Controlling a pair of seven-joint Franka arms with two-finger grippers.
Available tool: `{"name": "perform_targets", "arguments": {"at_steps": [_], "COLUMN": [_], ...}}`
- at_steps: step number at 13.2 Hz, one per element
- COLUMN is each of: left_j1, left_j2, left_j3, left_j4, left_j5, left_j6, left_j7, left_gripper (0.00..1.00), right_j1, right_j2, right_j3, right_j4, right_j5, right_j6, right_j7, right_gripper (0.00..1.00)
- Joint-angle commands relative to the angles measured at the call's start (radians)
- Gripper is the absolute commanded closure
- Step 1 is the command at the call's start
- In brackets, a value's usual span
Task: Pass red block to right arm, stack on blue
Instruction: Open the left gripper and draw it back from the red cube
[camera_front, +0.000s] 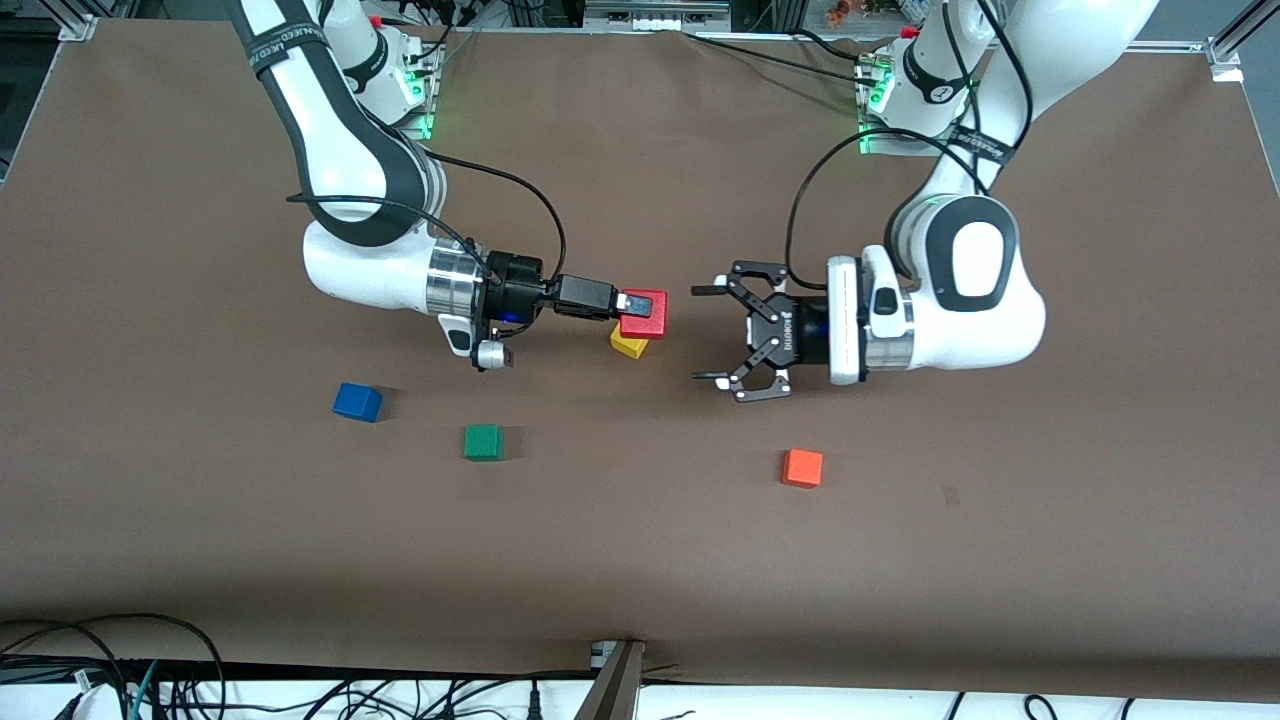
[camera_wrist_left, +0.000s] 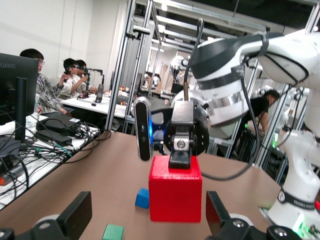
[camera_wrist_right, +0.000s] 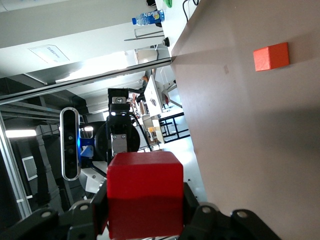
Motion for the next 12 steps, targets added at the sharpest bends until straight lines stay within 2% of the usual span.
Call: {"name": "perform_targets", "arguments": {"at_steps": [1,3,6,8,12], "left_j1": [-0.003,0.001,0.005,0.003,-0.009], "left_j2": [-0.134,-0.2,-0.292,-0.344,-0.41], "left_j3": [0.081,0.139,0.262,0.353,0.479], "left_j4": [-0.095,-0.137,-0.131,-0.126,-0.116], "left_j5": [0.101,0.217,0.571,0.722,1.075], "left_j6": [-0.031,-0.077,-0.196,-0.284,-0.336], "left_j7": [-0.011,-0.041,-0.224,-0.322,-0.589], "left_gripper": [0.0,0.0,0.0,0.0,0.0], "right_j1": [0.002,0.002,0.0,-0.003,-0.006], "right_j2": [-0.024,-0.024,-0.023,-0.012,-0.007], "right_j3": [-0.002,-0.008,-0.024,-0.026,-0.081], "right_j4": [-0.004,-0.004,-0.021,-0.03,-0.03], "right_j5": [-0.115,-0.246,-0.452,-0.605,-0.992], "right_j6": [0.034,0.032,0.025,0.025,0.006], "right_j7": [-0.003,-0.003,-0.001,0.031,0.147], "right_gripper": [0.99,0.99,1.0,1.0,1.0]}}
